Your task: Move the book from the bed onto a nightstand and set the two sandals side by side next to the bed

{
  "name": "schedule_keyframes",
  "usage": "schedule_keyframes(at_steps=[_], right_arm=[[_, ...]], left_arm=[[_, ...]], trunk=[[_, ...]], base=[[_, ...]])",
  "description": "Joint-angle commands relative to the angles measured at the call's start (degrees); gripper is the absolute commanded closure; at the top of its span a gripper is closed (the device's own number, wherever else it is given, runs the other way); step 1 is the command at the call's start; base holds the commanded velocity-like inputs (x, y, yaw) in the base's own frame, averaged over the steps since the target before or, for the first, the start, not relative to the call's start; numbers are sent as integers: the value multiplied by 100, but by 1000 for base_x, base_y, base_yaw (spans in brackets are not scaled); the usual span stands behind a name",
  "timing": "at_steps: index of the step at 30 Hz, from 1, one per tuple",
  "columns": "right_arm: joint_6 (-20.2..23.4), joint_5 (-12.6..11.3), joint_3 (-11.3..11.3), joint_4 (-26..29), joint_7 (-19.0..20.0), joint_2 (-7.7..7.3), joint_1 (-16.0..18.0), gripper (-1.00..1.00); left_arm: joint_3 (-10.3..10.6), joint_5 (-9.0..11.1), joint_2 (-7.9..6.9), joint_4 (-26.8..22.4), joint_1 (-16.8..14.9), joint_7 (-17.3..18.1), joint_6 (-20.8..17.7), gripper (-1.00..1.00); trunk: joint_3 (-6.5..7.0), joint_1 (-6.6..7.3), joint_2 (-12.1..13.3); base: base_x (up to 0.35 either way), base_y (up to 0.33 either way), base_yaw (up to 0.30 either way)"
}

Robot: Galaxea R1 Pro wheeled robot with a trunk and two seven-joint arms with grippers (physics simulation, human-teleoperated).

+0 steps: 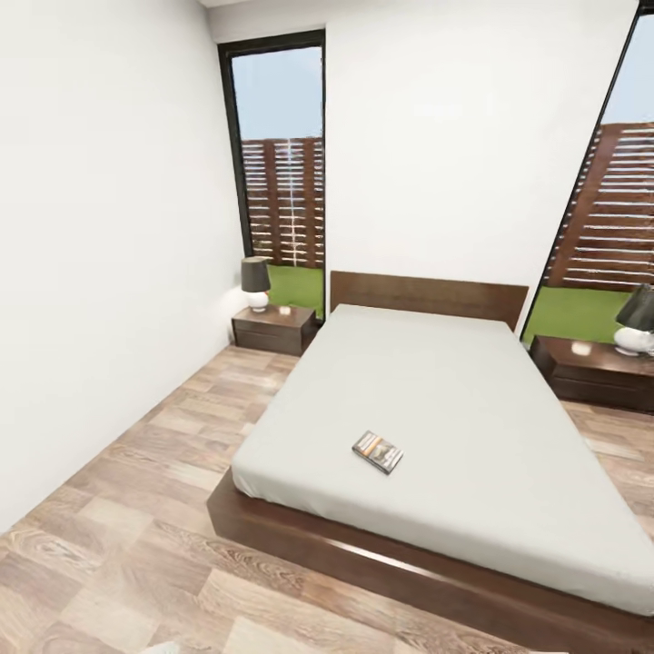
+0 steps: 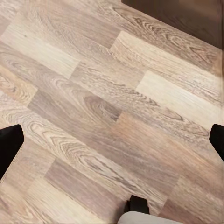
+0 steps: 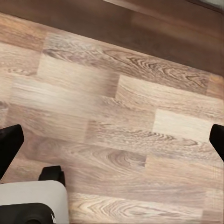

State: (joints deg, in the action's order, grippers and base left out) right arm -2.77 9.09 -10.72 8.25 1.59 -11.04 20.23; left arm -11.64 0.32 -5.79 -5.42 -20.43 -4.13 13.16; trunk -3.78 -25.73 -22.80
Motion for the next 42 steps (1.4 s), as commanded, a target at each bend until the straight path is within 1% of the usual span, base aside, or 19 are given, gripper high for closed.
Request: schedule_keyframes(at_steps=[1,6,12,42], right_arm=[[-22,57,-52,-8,17,2,8,-100],[-22,57,-59,-8,17,-1,9,-100],[-22,58,-61,-8,17,-2,8,-100],[-22,58,-52,-7,17,3,8,-100]], left_arm=[[-5,3,-1,6,-4,-9,24,-100],[-5,3,-1,6,-1,-9,33,-100],[-5,3,5,6,3,-9,36,-100],[-5,3,5,6,4,-9,37,-100]], trunk=[[-12,-5,-12],[-12,-5,-12],[-12,-5,-12],[-12,-5,-12]], base=[[156,208,-273],[164,197,-273],[90,80,-273],[13,6,-272]])
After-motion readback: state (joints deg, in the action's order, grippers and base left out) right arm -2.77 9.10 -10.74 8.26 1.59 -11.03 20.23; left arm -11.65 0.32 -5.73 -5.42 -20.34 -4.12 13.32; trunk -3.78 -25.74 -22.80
